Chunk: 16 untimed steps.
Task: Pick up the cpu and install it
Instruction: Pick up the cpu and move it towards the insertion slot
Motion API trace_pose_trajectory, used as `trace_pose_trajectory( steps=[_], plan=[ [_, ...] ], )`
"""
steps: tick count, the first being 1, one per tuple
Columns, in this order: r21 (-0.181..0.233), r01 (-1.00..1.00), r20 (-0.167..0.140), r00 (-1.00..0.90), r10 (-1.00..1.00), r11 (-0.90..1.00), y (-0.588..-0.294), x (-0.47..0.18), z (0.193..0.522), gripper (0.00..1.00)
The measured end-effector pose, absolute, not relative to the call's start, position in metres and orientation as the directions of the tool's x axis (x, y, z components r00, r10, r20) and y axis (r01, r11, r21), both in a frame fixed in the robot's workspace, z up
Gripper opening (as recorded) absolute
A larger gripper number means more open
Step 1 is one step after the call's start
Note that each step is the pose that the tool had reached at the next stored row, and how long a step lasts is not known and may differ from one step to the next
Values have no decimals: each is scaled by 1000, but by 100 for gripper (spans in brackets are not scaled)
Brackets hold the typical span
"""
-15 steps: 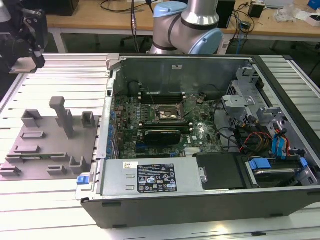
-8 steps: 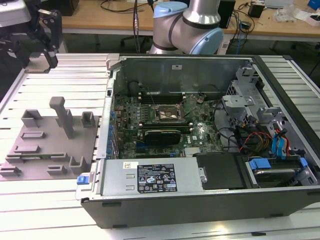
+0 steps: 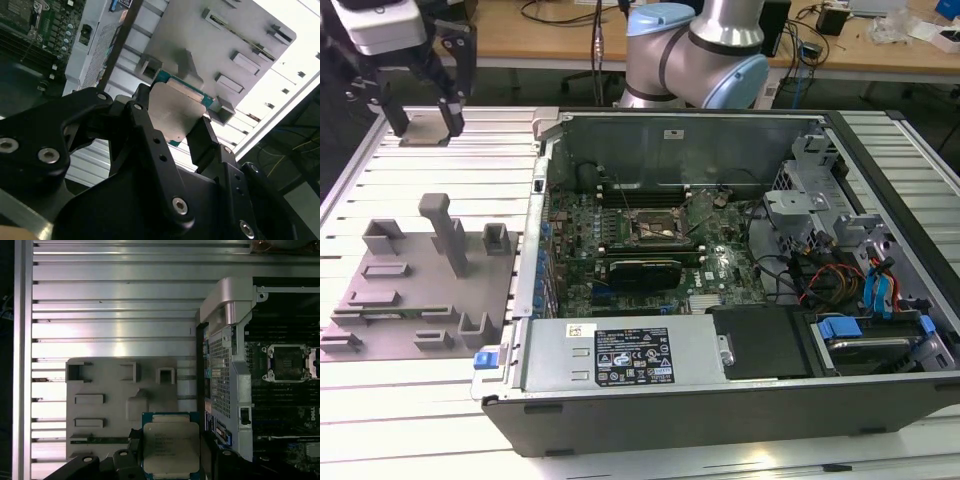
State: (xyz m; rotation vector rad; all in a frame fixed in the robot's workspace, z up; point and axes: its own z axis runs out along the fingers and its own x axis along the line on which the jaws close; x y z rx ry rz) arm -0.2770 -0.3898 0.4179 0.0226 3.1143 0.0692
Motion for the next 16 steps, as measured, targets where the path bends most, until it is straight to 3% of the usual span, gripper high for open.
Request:
trace_pose_trajectory(
  steps=[16],
  plan=[
    [45,14,-26,-1000,15,999,-390,-224,418,55]
  ],
)
